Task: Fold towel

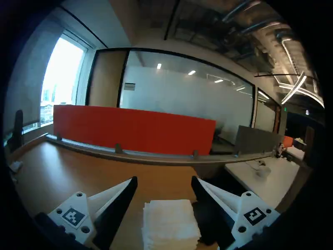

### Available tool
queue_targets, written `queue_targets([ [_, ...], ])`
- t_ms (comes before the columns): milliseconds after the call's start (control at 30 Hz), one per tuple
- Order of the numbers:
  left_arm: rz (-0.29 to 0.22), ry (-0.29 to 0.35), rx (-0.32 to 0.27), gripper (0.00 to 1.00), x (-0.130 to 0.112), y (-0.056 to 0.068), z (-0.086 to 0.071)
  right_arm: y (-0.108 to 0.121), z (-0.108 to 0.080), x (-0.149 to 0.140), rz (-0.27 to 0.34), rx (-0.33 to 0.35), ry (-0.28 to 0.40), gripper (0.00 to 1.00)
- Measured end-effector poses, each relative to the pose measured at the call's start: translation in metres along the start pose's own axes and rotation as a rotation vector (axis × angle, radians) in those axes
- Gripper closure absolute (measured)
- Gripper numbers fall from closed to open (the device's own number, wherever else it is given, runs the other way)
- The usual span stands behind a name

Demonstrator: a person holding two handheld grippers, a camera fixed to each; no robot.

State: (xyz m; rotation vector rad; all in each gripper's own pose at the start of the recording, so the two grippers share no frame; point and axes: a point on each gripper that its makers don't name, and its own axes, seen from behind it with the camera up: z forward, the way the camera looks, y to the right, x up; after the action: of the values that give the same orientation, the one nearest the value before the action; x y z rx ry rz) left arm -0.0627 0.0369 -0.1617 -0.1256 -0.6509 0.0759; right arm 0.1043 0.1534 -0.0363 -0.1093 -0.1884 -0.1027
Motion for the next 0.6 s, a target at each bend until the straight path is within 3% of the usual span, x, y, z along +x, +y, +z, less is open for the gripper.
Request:
queue_targets([
  [300, -0.011, 0.110, 0.005, 0.08, 0.049, -0.009, 0.007, -0.025, -0.002, 0.012, 0.044, 0.045, 0.023, 0.00],
  [600, -0.008, 0.236, 0.024, 0.07, 0.108, -0.025, 0.014, -0.055, -0.005, 0.030, 0.041, 0.085, 0.046, 0.00],
])
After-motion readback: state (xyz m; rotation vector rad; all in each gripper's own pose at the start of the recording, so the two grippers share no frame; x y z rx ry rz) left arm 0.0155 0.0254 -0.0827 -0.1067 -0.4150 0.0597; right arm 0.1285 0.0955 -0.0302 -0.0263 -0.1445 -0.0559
